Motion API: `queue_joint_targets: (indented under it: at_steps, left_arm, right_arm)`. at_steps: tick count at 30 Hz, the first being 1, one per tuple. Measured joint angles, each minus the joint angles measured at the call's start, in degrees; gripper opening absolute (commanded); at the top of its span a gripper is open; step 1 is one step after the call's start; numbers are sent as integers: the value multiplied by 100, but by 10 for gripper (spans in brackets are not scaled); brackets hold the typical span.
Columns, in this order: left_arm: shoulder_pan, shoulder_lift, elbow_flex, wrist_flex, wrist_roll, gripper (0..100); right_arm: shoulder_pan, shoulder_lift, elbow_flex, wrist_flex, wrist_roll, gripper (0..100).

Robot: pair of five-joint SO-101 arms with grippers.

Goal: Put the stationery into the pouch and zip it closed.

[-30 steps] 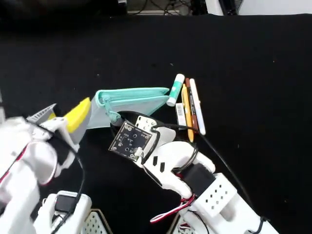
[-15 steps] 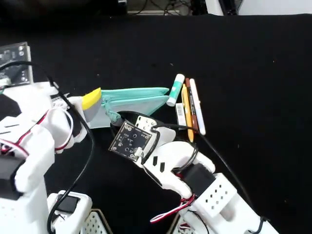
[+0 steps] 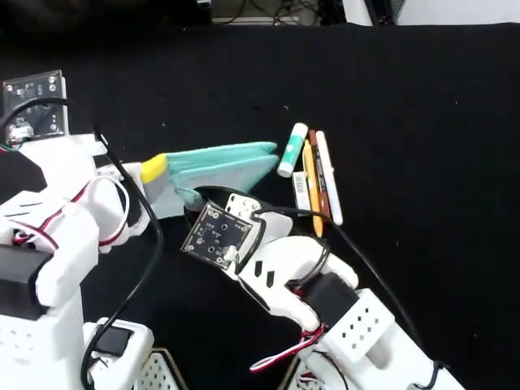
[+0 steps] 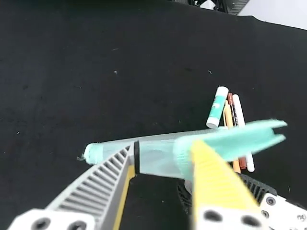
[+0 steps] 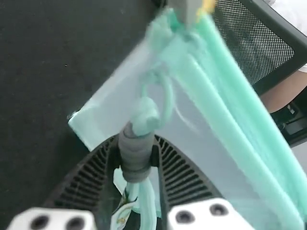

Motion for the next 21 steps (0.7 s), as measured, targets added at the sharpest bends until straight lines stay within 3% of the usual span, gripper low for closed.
queue_joint_targets:
  at_steps: [17, 21]
  left_arm:
    - [-35, -26, 466, -18, -35, 31]
    - [-35, -26, 466, -18, -35, 116]
  right_arm:
    - [9, 79, -466, 44, 26, 12]
    - [9, 79, -466, 53, 26, 12]
